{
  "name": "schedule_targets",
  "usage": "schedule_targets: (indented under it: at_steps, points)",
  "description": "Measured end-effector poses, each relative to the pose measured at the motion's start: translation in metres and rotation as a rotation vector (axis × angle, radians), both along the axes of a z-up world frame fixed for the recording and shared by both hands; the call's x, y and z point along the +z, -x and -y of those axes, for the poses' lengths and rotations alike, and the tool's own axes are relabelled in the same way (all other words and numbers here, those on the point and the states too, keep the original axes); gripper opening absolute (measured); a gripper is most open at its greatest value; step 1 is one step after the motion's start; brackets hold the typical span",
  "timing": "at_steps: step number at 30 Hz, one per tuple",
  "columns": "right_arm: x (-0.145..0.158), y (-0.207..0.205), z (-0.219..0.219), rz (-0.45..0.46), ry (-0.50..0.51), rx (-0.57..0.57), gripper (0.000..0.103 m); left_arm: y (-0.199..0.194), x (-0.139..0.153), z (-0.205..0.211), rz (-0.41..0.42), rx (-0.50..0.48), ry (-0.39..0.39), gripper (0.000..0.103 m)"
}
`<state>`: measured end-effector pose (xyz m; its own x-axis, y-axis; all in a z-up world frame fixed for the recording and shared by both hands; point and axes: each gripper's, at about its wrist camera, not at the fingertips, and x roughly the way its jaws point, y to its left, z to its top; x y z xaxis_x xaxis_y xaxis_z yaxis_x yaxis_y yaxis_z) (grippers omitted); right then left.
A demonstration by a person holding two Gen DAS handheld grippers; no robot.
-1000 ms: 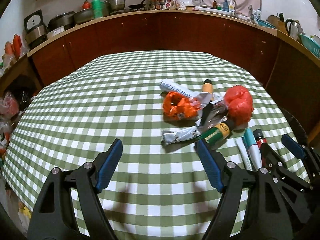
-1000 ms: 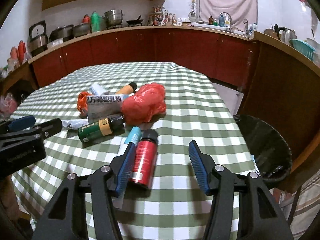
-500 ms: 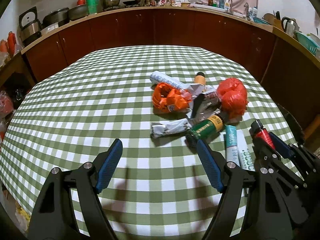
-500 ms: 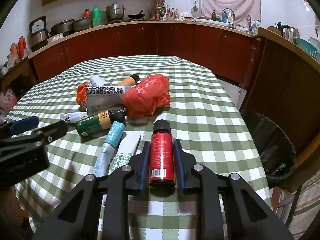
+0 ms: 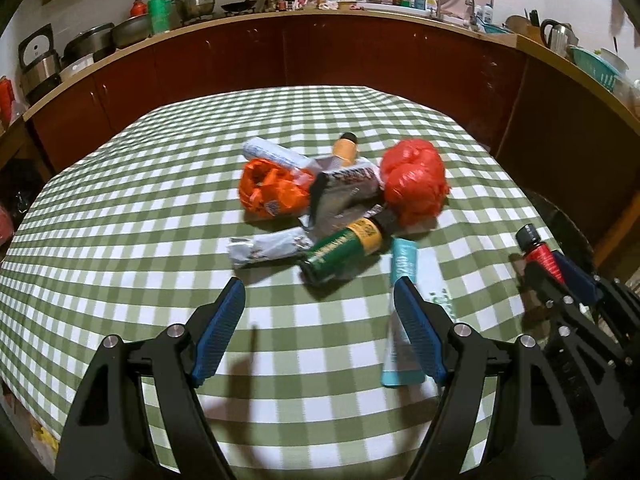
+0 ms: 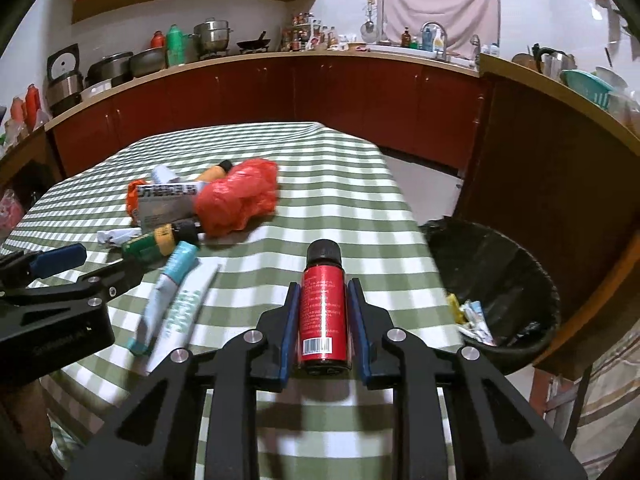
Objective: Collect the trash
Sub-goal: 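Grasp the light blue tube with the left tool while the right holds the red can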
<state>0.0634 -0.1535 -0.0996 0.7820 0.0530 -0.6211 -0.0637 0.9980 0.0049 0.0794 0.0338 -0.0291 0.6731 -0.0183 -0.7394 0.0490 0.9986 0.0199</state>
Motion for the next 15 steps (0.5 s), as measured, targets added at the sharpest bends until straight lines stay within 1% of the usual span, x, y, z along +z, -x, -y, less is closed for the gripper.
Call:
schedule_targets:
  at_steps: [4, 8, 10, 13, 15]
  points:
    - [-0.001, 0.003, 0.014, 0.003, -0.004, -0.022, 0.025, -0.002, -0.004, 0.007, -0.011, -0.012, 0.011, 0.075]
    - [-0.003, 0.003, 0.021, 0.000, -0.011, -0.032, 0.025, -0.003, -0.007, 0.013, -0.005, -0.024, -0.012, 0.075]
    - [-0.003, 0.003, 0.023, 0.000, -0.016, -0.032, 0.025, -0.002, -0.011, 0.017, -0.009, -0.034, -0.020, 0.073]
    - [-0.004, 0.003, 0.023, 0.000, -0.014, -0.032, 0.025, -0.001, -0.016, 0.023, -0.012, -0.056, -0.030, 0.065]
    - [-0.004, 0.003, 0.023, -0.001, -0.017, -0.032, 0.025, -0.001, -0.019, 0.027, -0.012, -0.067, -0.040, 0.054]
